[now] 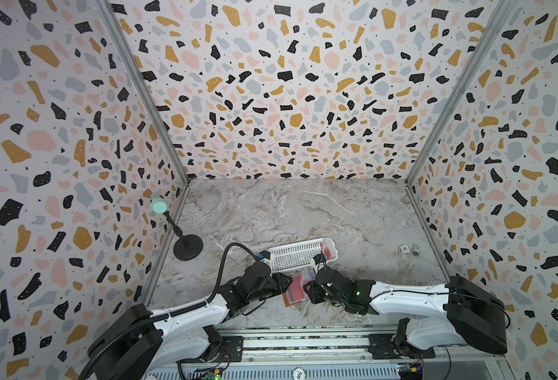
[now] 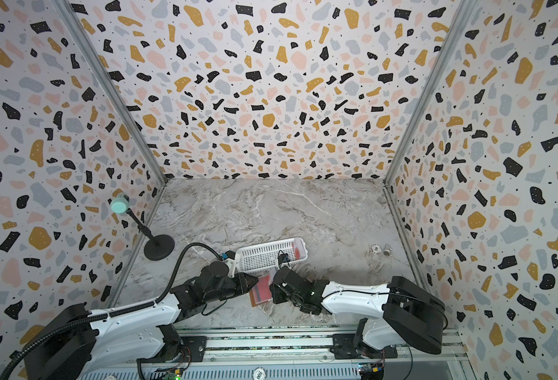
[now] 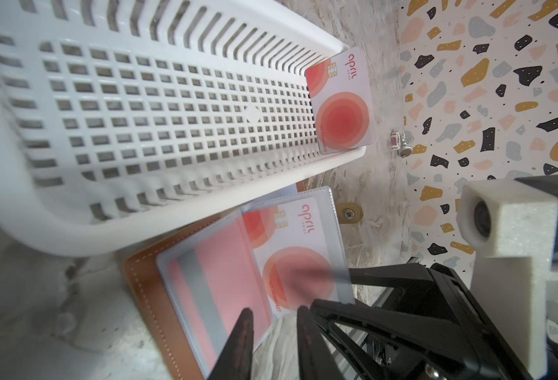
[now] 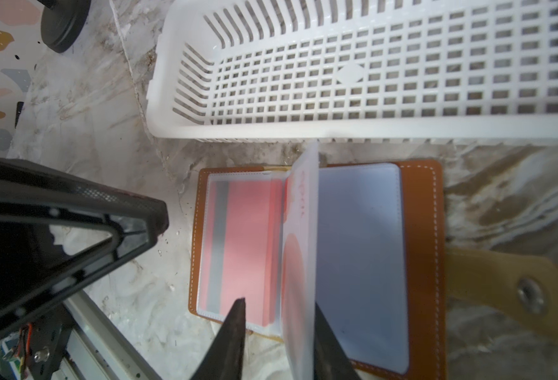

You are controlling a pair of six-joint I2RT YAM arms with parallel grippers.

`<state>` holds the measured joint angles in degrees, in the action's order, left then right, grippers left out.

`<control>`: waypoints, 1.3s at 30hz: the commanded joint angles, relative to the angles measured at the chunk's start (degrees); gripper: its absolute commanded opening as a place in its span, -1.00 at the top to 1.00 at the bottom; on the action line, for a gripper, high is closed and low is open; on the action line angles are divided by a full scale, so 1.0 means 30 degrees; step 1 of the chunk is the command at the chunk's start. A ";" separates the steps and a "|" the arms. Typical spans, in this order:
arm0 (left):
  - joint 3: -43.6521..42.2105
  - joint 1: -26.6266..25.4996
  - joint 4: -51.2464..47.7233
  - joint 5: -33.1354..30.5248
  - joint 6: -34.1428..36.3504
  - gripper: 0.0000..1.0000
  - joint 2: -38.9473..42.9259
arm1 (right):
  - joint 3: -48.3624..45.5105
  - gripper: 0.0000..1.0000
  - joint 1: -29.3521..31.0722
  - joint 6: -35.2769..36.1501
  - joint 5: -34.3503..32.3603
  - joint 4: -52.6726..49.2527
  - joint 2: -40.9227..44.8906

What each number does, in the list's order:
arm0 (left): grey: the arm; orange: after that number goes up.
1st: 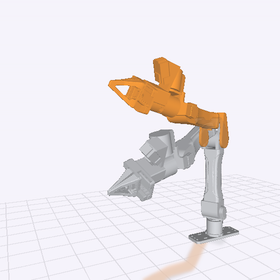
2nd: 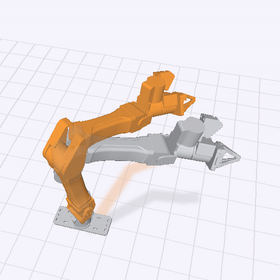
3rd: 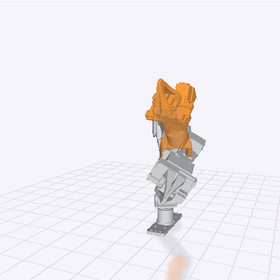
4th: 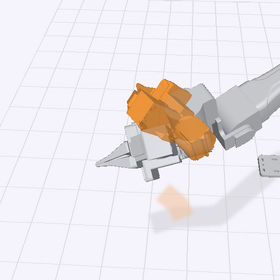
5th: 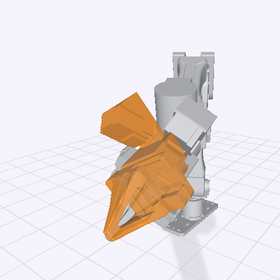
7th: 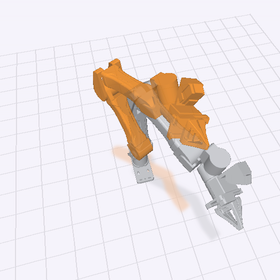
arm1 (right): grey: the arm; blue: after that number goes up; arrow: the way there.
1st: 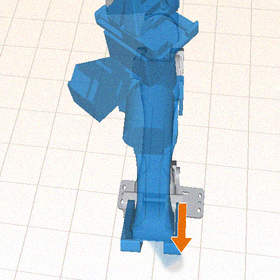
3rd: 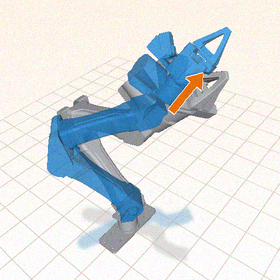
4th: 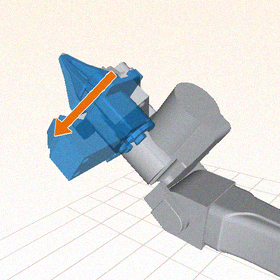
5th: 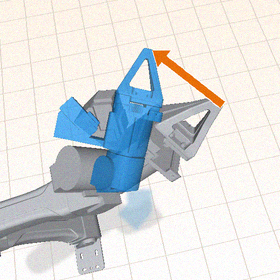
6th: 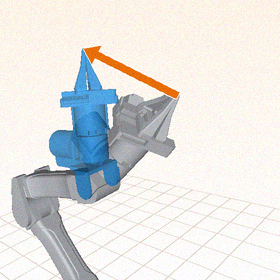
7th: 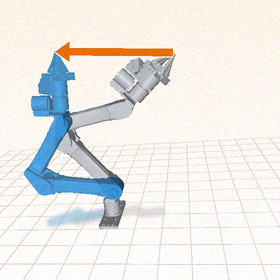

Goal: Put the credit cards into the card holder

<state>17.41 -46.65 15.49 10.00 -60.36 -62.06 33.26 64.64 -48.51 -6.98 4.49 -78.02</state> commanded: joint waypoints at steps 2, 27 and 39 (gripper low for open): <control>-0.0662 0.0403 0.1486 0.0144 -0.0242 0.46 0.0940 | 0.1349 0.34 0.0501 0.0453 -0.0738 -0.1240 -0.0367; -0.1257 0.0551 -0.1145 -0.1512 0.0928 0.37 0.5563 | 0.4311 0.23 0.1581 0.1604 -0.0378 -0.2095 -0.1980; 0.4608 0.0551 -0.0928 -0.0619 0.4139 0.37 -0.1909 | 0.4229 0.16 -0.3744 0.5250 -0.0312 -0.6022 0.3070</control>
<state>27.00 -45.32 10.79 6.70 -52.56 -63.86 44.64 57.14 -37.52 -7.62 -7.62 -71.68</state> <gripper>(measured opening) 0.316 0.419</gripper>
